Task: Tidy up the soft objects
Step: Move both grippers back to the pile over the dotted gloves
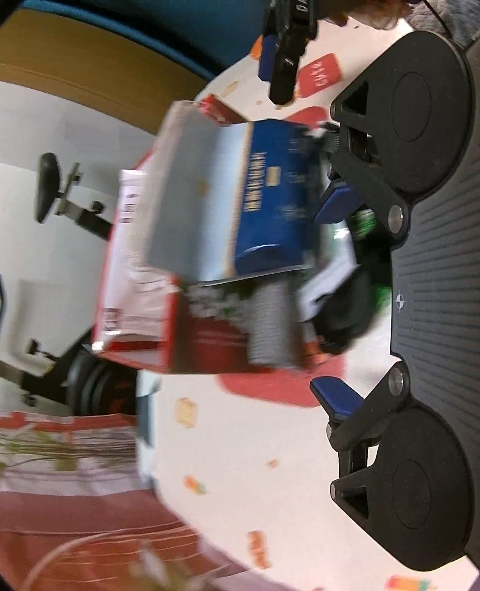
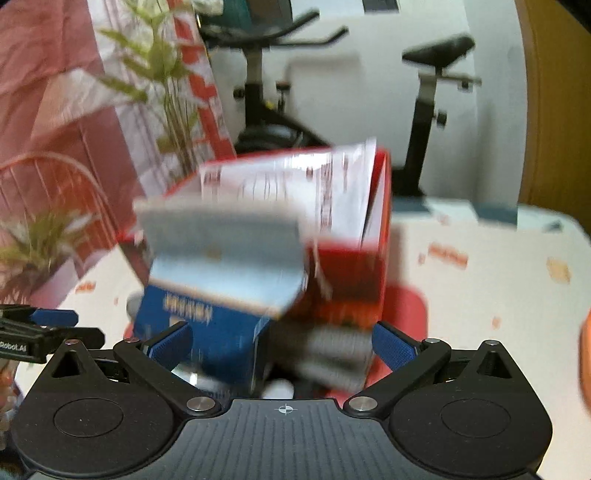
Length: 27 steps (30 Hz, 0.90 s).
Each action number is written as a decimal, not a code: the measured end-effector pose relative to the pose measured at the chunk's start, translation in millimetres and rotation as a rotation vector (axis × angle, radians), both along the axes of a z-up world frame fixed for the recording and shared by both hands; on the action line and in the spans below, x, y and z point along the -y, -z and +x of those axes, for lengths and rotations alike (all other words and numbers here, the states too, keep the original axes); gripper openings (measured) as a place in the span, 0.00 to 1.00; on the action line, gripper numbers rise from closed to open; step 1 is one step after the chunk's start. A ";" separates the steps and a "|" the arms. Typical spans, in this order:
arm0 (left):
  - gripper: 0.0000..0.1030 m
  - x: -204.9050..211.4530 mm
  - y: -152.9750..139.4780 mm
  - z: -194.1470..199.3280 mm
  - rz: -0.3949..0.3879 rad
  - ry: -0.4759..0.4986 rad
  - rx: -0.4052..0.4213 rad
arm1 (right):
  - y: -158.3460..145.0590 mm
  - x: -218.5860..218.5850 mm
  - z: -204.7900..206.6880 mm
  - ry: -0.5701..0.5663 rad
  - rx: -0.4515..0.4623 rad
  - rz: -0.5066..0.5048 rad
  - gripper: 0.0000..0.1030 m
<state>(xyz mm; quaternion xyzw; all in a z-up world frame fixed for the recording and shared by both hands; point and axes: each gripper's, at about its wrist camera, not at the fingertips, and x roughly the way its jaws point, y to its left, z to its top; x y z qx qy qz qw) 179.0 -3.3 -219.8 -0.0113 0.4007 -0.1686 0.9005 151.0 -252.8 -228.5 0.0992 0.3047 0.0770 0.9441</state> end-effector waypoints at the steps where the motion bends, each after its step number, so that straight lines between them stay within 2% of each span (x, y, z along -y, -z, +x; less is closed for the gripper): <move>1: 0.85 1.0 5.6 -2.7 -0.009 0.002 -0.021 | 7.4 -1.7 -3.0 -0.004 -0.024 0.007 0.98; 5: 0.82 7.9 26.6 -7.1 -0.024 0.013 -0.101 | 29.9 -13.0 -10.4 -0.022 -0.110 0.013 0.95; 12: 0.79 11.0 48.4 -2.7 -0.060 0.026 -0.187 | 45.3 -25.4 -17.7 -0.054 -0.172 0.001 0.93; 19: 0.78 11.2 55.1 -3.5 -0.078 0.024 -0.204 | 54.6 -23.9 -14.8 -0.066 -0.218 0.027 0.92; 22: 0.78 10.2 56.3 -1.8 -0.088 0.025 -0.213 | 58.4 -24.9 -13.4 -0.069 -0.237 0.037 0.86; 27: 0.77 12.3 58.6 -1.6 -0.111 0.056 -0.219 | 65.0 -24.3 -11.9 -0.081 -0.273 0.071 0.81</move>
